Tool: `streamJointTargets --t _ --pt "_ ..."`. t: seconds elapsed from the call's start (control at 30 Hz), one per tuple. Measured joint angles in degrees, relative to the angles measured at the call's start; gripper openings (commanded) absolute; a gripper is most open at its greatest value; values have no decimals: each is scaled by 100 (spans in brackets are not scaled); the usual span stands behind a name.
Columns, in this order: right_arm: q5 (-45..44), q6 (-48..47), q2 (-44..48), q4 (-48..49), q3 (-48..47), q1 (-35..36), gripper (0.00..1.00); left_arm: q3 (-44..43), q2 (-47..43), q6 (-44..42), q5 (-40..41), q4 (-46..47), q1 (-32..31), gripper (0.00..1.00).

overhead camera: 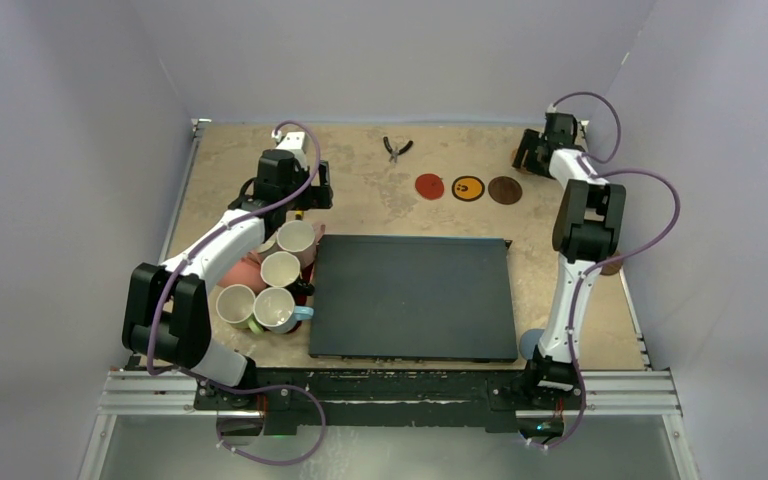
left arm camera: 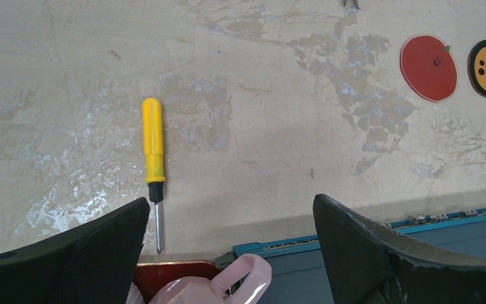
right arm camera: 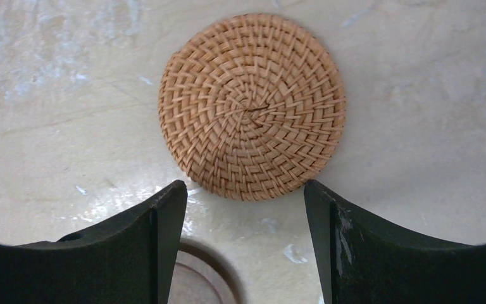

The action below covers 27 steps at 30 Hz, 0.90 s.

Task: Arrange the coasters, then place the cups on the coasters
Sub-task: Move the coaster to the center of the board.

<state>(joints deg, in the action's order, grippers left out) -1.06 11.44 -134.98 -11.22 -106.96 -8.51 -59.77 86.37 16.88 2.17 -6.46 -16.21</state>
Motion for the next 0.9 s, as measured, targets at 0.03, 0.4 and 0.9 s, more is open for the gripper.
streamJointTargets --t 0.03,0.4,0.9 --pt "50 -4 -15 0 -22 31 71 0 0 0 0 0 0 96" --pt "269 -315 -168 -98 -295 256 71 0 0 -2 0 0 -2 95" --pt "334 -334 348 -177 319 348 76 0 0 -2 44 -2 -4 96"
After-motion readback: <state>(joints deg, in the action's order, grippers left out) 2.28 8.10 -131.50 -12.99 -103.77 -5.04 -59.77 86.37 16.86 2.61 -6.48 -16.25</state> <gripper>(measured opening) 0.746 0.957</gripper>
